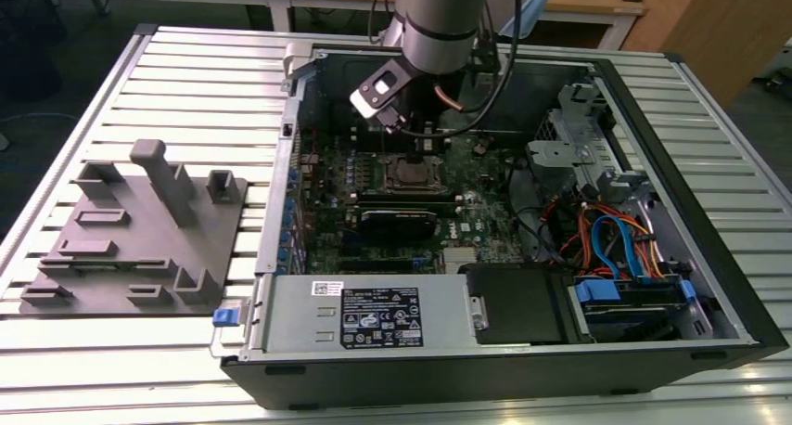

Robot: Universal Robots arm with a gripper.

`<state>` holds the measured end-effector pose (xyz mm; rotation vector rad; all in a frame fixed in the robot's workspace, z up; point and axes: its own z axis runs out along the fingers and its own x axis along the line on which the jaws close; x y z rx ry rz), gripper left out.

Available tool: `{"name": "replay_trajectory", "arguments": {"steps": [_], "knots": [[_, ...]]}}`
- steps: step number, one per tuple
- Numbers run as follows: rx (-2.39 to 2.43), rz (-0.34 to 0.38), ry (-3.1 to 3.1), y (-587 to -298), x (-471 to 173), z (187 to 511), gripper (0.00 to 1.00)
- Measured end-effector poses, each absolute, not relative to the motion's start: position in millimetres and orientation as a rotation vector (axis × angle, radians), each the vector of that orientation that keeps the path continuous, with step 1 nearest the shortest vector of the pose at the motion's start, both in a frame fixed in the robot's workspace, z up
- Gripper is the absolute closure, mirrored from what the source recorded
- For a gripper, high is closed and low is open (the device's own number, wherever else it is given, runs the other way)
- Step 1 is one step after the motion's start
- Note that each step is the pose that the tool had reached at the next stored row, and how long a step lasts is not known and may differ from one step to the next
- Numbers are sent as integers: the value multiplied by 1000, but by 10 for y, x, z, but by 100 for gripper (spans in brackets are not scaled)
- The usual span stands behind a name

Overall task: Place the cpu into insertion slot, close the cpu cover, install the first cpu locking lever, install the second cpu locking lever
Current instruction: 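Install the first cpu locking lever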

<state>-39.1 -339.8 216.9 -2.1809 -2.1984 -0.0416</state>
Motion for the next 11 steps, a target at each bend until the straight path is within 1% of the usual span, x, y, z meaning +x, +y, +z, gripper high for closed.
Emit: {"name": "replay_trajectory", "arguments": {"steps": [11], "knots": [[-2181,-42,-2198,-3398,-391,2234,89]]}}
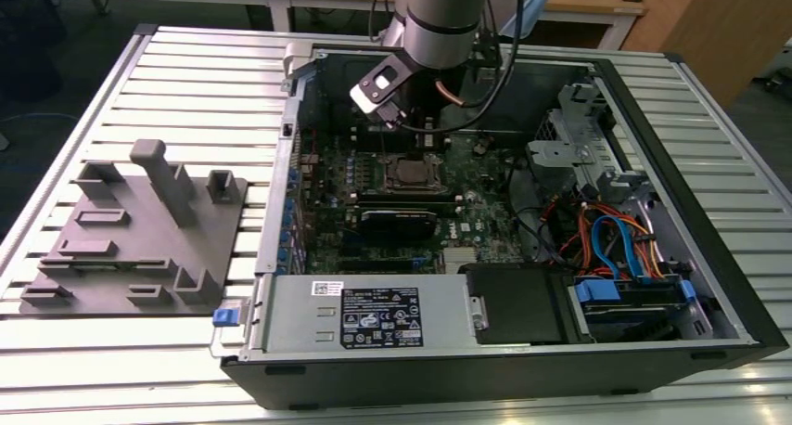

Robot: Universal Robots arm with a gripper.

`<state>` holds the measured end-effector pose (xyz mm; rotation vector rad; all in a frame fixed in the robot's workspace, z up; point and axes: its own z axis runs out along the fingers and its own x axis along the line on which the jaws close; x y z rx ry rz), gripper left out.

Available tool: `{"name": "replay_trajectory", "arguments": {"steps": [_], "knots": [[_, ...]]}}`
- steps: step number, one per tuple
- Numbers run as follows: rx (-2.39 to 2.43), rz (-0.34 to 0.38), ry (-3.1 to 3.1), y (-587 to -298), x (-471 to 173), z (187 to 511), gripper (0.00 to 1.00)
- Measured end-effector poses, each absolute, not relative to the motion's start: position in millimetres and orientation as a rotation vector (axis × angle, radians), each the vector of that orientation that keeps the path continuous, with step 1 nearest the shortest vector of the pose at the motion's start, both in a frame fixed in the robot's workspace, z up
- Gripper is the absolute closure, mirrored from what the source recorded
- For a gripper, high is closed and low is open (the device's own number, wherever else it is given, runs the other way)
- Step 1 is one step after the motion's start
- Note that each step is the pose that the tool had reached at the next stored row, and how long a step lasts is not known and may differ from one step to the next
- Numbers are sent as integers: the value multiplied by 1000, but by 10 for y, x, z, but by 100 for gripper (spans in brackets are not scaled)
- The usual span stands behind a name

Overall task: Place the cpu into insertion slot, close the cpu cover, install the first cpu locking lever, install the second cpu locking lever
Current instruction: 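Install the first cpu locking lever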

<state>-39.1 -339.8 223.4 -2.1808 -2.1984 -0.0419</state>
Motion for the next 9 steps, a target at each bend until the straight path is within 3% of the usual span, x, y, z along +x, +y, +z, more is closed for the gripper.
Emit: {"name": "replay_trajectory", "arguments": {"steps": [9], "knots": [[-2181,-42,-2198,-3398,-391,2270,89]]}}
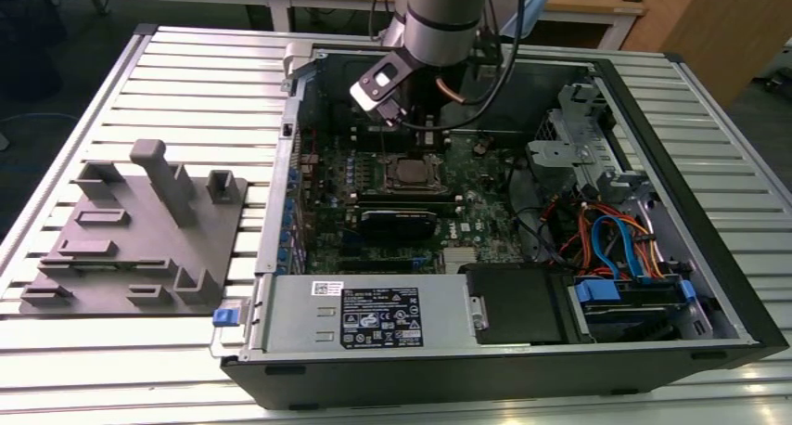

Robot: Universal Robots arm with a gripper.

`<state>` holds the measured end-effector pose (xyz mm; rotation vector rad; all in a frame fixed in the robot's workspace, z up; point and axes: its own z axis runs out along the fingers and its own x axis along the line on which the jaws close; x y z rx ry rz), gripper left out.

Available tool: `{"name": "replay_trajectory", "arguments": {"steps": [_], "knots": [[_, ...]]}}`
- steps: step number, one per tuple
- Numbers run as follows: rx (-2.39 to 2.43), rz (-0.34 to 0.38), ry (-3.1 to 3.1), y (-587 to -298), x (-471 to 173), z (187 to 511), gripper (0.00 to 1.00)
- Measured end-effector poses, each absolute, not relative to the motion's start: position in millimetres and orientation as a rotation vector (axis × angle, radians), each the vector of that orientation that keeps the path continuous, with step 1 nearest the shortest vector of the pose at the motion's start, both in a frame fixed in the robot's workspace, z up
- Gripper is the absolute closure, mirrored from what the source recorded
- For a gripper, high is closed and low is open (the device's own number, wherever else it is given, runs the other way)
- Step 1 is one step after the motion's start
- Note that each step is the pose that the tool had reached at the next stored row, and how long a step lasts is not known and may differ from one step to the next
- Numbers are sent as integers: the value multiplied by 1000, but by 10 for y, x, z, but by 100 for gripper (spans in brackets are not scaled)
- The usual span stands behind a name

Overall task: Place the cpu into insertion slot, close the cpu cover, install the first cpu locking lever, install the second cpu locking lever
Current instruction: 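Install the first cpu locking lever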

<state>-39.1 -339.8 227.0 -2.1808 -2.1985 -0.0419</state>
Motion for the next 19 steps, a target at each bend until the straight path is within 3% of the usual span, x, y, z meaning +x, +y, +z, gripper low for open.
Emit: {"name": "replay_trajectory", "arguments": {"steps": [19], "knots": [[-2181,-42,-2198,-3398,-391,2436,89]]}}
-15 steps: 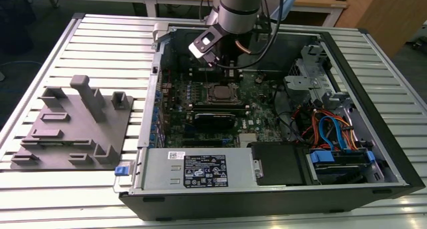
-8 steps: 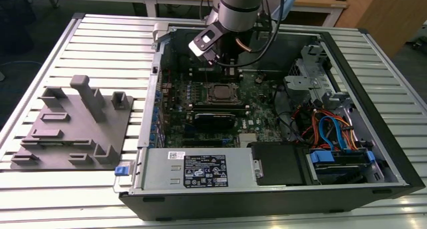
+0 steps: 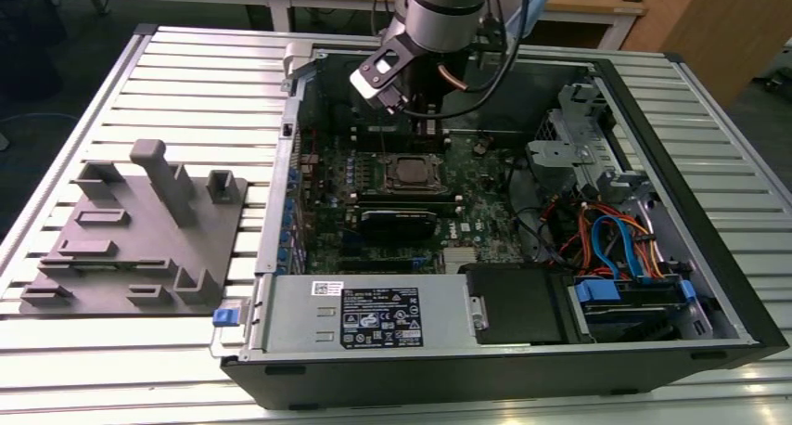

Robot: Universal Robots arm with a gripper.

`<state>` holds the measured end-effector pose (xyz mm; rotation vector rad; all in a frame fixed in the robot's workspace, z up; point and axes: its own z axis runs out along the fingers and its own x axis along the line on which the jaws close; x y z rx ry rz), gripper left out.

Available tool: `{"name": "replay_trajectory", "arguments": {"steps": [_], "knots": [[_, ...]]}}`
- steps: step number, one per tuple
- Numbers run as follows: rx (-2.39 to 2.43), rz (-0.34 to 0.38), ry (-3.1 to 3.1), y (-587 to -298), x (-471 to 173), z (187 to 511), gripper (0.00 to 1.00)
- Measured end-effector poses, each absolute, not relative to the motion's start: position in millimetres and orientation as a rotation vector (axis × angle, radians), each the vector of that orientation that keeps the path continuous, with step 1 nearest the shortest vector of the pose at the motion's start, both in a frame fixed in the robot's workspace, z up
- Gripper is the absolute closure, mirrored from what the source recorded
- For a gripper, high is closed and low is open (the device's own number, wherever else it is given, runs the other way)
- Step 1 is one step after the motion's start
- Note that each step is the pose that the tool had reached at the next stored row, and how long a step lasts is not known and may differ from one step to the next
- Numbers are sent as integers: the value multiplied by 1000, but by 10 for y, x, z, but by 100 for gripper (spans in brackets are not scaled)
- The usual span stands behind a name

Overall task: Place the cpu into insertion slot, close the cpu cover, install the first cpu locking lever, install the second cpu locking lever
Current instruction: 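Install the first cpu locking lever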

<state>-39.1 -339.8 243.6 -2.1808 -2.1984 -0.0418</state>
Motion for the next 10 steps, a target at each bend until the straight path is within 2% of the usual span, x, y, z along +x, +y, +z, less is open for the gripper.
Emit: {"name": "replay_trajectory", "arguments": {"steps": [10], "knots": [[-2181,-42,-2198,-3398,-391,2532,89]]}}
